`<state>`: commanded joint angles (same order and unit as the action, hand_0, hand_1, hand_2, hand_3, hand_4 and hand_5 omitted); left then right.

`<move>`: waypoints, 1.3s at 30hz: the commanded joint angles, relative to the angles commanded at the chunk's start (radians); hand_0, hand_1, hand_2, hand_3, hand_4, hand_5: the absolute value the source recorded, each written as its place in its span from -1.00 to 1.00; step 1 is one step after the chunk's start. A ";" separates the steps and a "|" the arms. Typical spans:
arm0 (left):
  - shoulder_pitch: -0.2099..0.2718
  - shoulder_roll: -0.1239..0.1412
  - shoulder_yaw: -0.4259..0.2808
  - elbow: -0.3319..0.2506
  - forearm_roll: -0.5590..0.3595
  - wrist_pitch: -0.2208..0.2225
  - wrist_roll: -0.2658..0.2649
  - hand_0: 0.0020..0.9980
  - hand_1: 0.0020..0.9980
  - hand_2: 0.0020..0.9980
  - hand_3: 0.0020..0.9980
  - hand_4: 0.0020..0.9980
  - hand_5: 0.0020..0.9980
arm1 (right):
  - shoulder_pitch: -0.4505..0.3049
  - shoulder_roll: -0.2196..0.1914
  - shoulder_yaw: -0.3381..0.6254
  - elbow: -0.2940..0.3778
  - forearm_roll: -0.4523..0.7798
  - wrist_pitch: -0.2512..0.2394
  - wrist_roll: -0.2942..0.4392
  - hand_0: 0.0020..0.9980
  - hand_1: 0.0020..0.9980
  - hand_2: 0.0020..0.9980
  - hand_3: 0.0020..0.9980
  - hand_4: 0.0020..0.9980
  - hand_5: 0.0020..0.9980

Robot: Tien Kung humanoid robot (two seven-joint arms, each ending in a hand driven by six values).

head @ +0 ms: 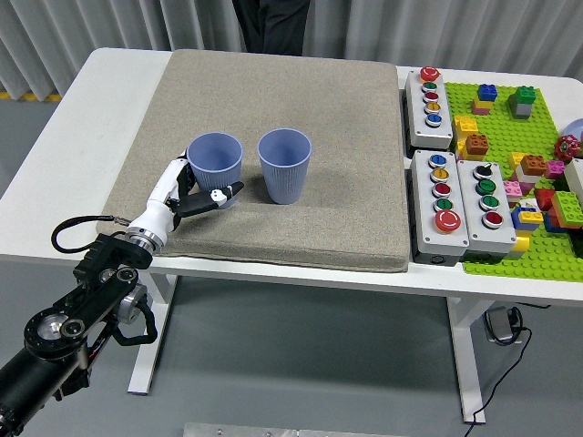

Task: Pick cup pour cup place

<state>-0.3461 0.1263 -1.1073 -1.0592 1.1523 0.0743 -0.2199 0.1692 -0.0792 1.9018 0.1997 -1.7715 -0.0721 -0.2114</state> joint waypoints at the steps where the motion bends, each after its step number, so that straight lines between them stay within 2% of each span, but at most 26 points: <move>1: 0.000 0.000 0.000 0.000 0.000 0.002 0.000 0.76 0.72 0.91 1.00 0.79 -0.73 | 0.000 0.000 0.000 0.000 0.000 0.000 0.000 0.40 0.39 0.29 0.20 -0.96 -0.36; 4: 0.000 0.001 0.000 -0.001 0.000 0.013 -0.002 0.76 0.72 0.91 1.00 0.79 -0.73 | 0.000 0.000 0.000 0.000 0.000 0.000 0.001 0.40 0.39 0.29 0.20 -0.96 -0.36; 5: 0.000 0.001 0.000 -0.001 0.000 0.014 -0.002 0.64 0.58 0.63 0.74 0.78 -0.73 | 0.000 0.000 0.000 0.000 0.000 0.000 0.001 0.40 0.39 0.29 0.20 -0.96 -0.36; 10: 0.001 0.000 0.000 -0.004 0.008 0.036 -0.006 0.64 0.58 0.63 0.74 0.78 -0.73 | 0.000 -0.001 0.000 -0.001 0.001 0.000 0.001 0.40 0.39 0.29 0.20 -0.96 -0.36; 11: 0.001 0.000 0.000 -0.004 0.011 0.039 -0.007 0.53 0.37 0.33 0.39 0.78 -0.73 | 0.000 -0.001 0.000 -0.001 0.001 0.000 0.001 0.40 0.39 0.29 0.20 -0.96 -0.36; 16: 0.000 0.000 0.000 -0.007 0.013 0.041 -0.007 0.53 0.37 0.33 0.39 0.78 -0.73 | 0.003 -0.001 0.000 0.000 0.001 0.000 0.000 0.40 0.39 0.29 0.20 -0.96 -0.36; 17: 0.000 0.000 0.000 -0.007 0.013 0.041 -0.007 0.46 0.22 0.20 0.27 0.78 -0.72 | 0.003 -0.001 0.000 0.000 0.001 0.000 0.000 0.40 0.39 0.29 0.20 -0.96 -0.36; 22: 0.000 -0.001 0.003 -0.007 0.017 0.042 -0.007 0.46 0.22 0.20 0.27 0.78 -0.72 | 0.005 -0.001 -0.001 0.000 0.003 0.000 0.000 0.40 0.39 0.29 0.20 -0.96 -0.36; 23: 0.000 -0.001 0.003 -0.007 0.018 0.043 -0.007 0.38 0.16 0.13 0.14 0.74 -0.77 | 0.005 -0.001 -0.001 0.000 0.003 0.000 0.000 0.40 0.39 0.28 0.20 -0.96 -0.36; 24: 0.000 -0.002 0.004 -0.007 0.020 0.046 -0.007 0.38 0.16 0.13 0.14 0.74 -0.77 | 0.005 -0.001 -0.001 0.000 0.003 0.000 0.000 0.40 0.39 0.28 0.20 -0.96 -0.36; 28: 0.002 -0.004 0.006 -0.011 0.020 0.076 -0.016 0.38 0.16 0.13 0.14 0.74 -0.77 | 0.005 -0.001 -0.001 0.000 0.002 0.000 0.000 0.40 0.39 0.28 0.20 -0.96 -0.36; 29: 0.003 -0.004 0.004 -0.013 0.020 0.080 -0.017 0.26 0.06 0.05 0.06 0.71 -0.77 | 0.005 -0.001 0.000 0.000 0.002 0.000 0.000 0.40 0.39 0.28 0.20 -0.96 -0.36; 31: 0.005 -0.003 0.001 -0.018 0.025 0.085 -0.018 0.26 0.06 0.05 0.06 0.71 -0.77 | 0.005 -0.001 -0.001 0.000 0.003 0.000 -0.001 0.40 0.39 0.28 0.20 -0.96 -0.36; 35: 0.010 0.001 -0.013 -0.038 0.052 0.087 -0.009 0.22 0.06 0.04 0.05 0.69 -0.76 | 0.004 0.000 0.002 0.000 0.000 0.000 0.000 0.40 0.39 0.28 0.20 -0.96 -0.36; 39: 0.002 0.014 -0.030 -0.063 0.131 0.093 0.020 0.22 0.06 0.04 0.05 0.69 -0.76 | 0.006 -0.001 0.001 0.000 0.001 0.000 0.000 0.40 0.39 0.28 0.20 -0.96 -0.36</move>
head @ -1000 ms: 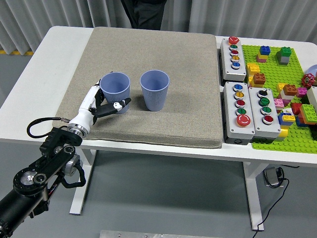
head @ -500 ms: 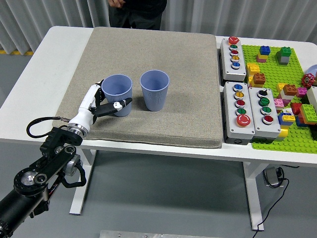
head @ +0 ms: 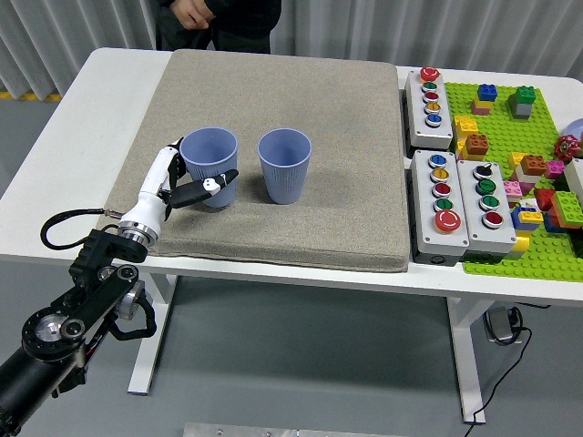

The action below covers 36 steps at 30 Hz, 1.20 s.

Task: Pick cup pour cup place

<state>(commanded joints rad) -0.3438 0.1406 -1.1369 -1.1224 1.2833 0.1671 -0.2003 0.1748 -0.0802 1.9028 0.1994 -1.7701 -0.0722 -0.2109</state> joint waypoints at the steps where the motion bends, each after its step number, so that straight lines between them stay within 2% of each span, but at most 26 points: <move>1: -0.001 0.002 -0.001 -0.003 0.017 0.000 0.003 0.22 0.06 0.04 0.05 0.69 -0.76 | 0.000 0.000 0.000 0.000 0.000 0.000 0.000 0.40 0.39 0.28 0.20 -0.96 -0.36; 4: -0.023 0.023 -0.005 -0.018 0.090 0.000 0.027 0.20 0.05 0.05 0.04 0.68 -0.78 | 0.001 -0.001 -0.001 -0.001 0.003 0.000 0.001 0.40 0.39 0.29 0.20 -0.96 -0.36; 11: -0.086 0.054 0.007 -0.016 0.162 -0.007 0.061 0.18 0.04 0.06 0.04 0.67 -0.78 | 0.001 -0.004 -0.004 -0.001 0.008 -0.001 0.002 0.40 0.39 0.28 0.21 -0.96 -0.36; 16: -0.143 0.078 0.034 -0.027 0.248 -0.026 0.099 0.16 0.03 0.05 0.03 0.66 -0.79 | 0.001 -0.005 -0.006 -0.001 0.010 -0.001 0.002 0.40 0.39 0.28 0.21 -0.96 -0.36; 23: -0.201 0.095 0.058 -0.036 0.331 -0.051 0.128 0.14 0.01 0.05 0.03 0.63 -0.82 | 0.000 -0.006 -0.008 -0.001 0.012 -0.002 0.002 0.40 0.39 0.28 0.21 -0.96 -0.36; 30: -0.249 0.122 0.085 -0.040 0.487 -0.073 0.159 0.15 0.02 0.05 0.04 0.60 -0.85 | -0.002 -0.007 -0.013 -0.001 0.018 -0.003 0.001 0.40 0.39 0.28 0.21 -0.96 -0.36; 36: -0.271 0.135 0.099 -0.041 0.609 -0.086 0.175 0.14 0.03 0.05 0.04 0.59 -0.85 | -0.006 -0.007 -0.014 -0.001 0.018 -0.003 0.001 0.40 0.39 0.28 0.21 -0.97 -0.37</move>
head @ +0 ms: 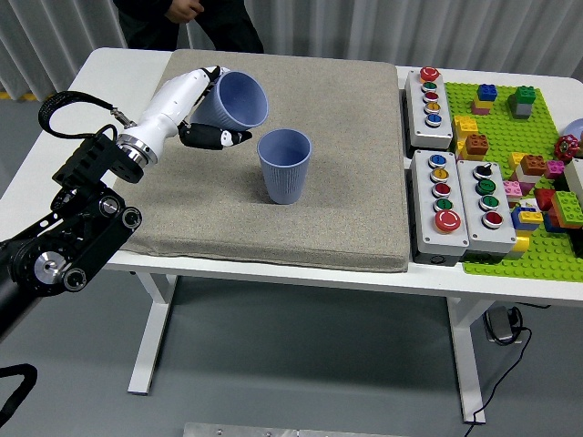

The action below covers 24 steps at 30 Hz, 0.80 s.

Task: Pick cup pour cup place

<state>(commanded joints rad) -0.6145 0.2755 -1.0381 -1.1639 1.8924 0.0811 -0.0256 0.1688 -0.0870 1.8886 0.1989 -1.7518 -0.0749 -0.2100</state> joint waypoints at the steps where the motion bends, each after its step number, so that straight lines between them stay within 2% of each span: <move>1: -0.005 0.004 0.008 0.000 0.027 -0.002 0.003 0.14 0.03 0.05 0.04 0.59 -0.85 | 0.000 0.000 0.000 0.000 0.001 0.000 0.000 0.40 0.39 0.28 0.21 -0.97 -0.37; 10: -0.057 0.032 0.058 0.012 0.221 -0.008 0.009 0.13 0.02 0.05 0.04 0.58 -0.85 | 0.006 -0.002 -0.003 -0.001 0.006 -0.001 0.001 0.40 0.39 0.28 0.21 -0.96 -0.38; 16: -0.084 0.044 0.087 0.009 0.246 -0.016 0.013 0.12 0.02 0.05 0.04 0.57 -0.86 | 0.010 -0.003 -0.008 -0.001 0.015 -0.002 0.001 0.40 0.39 0.28 0.21 -0.96 -0.38; 24: -0.086 0.044 0.093 -0.017 0.252 -0.023 0.015 0.12 0.03 0.05 0.04 0.57 -0.86 | 0.011 -0.003 -0.006 0.000 0.011 -0.001 0.000 0.40 0.39 0.28 0.21 -0.96 -0.39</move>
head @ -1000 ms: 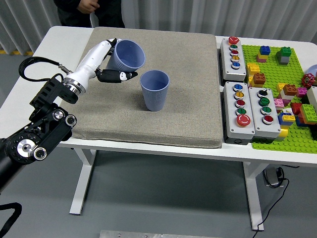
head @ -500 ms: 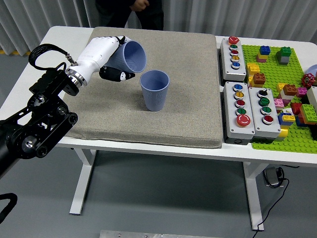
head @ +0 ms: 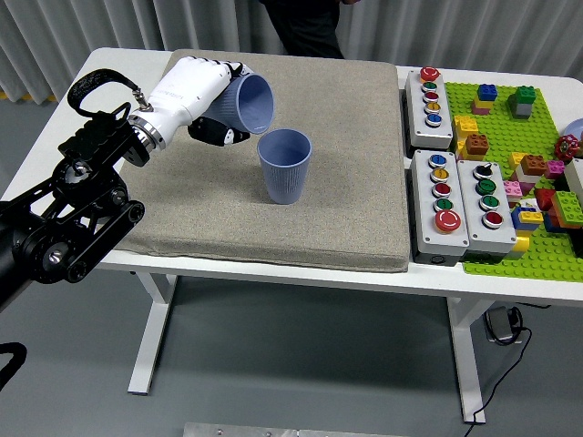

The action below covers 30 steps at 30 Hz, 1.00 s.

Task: Pick cup pour cup place

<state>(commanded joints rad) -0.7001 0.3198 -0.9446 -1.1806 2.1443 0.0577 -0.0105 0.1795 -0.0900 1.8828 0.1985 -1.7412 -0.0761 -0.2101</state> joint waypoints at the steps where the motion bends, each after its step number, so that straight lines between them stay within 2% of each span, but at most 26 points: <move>1: 0.000 0.000 0.001 -0.002 0.000 0.000 0.000 0.12 0.03 0.05 0.04 0.57 -0.86 | 0.000 0.000 0.000 0.000 0.000 0.000 0.000 0.40 0.39 0.28 0.21 -0.96 -0.39; 8: 0.000 0.001 0.016 -0.024 0.029 -0.002 0.006 0.12 0.03 0.05 0.04 0.56 -0.86 | 0.000 0.000 0.002 0.000 -0.002 0.000 0.001 0.40 0.39 0.28 0.21 -0.96 -0.39; 22: -0.017 0.004 0.041 -0.020 0.089 -0.003 0.009 0.11 0.03 0.05 0.04 0.55 -0.85 | 0.003 -0.001 -0.001 -0.001 0.004 -0.001 0.002 0.40 0.39 0.28 0.21 -0.96 -0.39; 30: -0.048 0.009 0.078 -0.019 0.094 -0.003 0.009 0.11 0.03 0.05 0.04 0.55 -0.85 | 0.002 -0.001 -0.003 0.000 0.007 -0.002 0.001 0.40 0.39 0.28 0.21 -0.96 -0.40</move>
<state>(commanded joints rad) -0.7481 0.3286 -0.8662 -1.1992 2.2384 0.0550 -0.0014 0.1818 -0.0905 1.8802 0.1982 -1.7342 -0.0782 -0.2092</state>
